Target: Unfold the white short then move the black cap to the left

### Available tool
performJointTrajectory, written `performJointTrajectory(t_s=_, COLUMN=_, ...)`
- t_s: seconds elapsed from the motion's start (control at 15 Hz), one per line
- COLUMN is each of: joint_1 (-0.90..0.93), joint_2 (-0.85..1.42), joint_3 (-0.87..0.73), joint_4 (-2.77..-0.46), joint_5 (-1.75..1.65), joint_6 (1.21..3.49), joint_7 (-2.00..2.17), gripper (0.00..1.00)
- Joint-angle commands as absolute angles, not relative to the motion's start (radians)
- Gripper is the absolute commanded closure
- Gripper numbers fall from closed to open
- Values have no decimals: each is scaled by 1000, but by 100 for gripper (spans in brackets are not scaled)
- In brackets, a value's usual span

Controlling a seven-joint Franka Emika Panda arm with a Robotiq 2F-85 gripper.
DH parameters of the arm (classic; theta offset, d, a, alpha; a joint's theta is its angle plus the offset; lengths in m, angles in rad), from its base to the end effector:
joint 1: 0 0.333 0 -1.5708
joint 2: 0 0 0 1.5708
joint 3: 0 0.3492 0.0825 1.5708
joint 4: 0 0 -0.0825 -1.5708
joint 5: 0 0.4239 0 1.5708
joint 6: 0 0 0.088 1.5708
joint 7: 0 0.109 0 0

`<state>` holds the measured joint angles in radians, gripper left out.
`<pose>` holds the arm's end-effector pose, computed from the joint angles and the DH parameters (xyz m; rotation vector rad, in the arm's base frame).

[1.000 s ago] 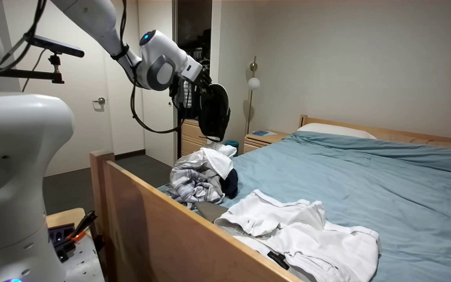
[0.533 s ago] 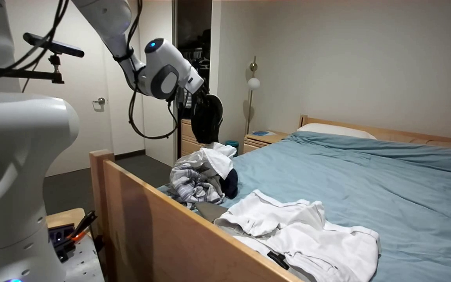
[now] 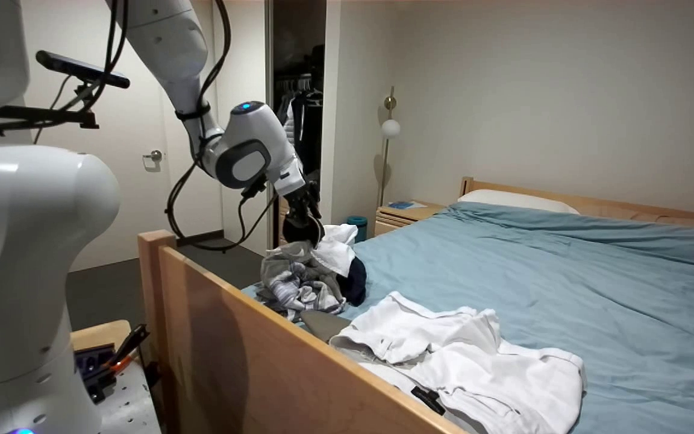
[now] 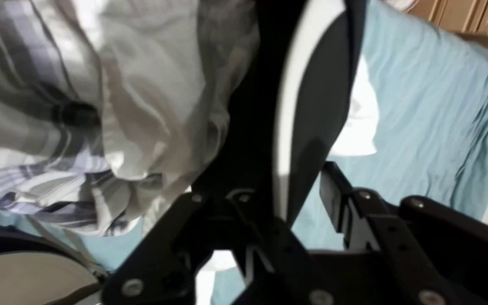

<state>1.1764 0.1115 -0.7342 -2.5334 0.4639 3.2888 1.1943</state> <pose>0.4919 0.1822 0.3164 -2.1212 1.4598 -0.5951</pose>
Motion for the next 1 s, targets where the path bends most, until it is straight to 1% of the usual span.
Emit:
performJointTrajectory(t_s=0.0, joint_1=1078, joint_2=220, joint_3=-695, joint_4=-2521, joint_5=526, joint_6=3283, joint_7=1301, gripper=40)
performJointTrajectory(t_s=0.2, joint_1=992, joint_2=258, joint_3=-655, joint_4=-2515, joint_5=533, joint_6=3293, joint_7=1348, gripper=21)
performJointTrajectory(t_s=0.4, joint_1=965, joint_2=300, joint_3=-655, joint_4=-2520, joint_5=526, joint_6=3350, joint_7=1369, gripper=3)
performJointTrajectory(t_s=0.53, joint_1=982, joint_2=275, joint_3=-688, joint_4=-2565, joint_5=506, joint_6=3373, joint_7=1330, gripper=0)
performJointTrajectory(t_s=0.93, joint_1=1177, joint_2=235, joint_3=-925, joint_4=-2712, joint_5=547, joint_6=3435, joint_7=1242, gripper=0)
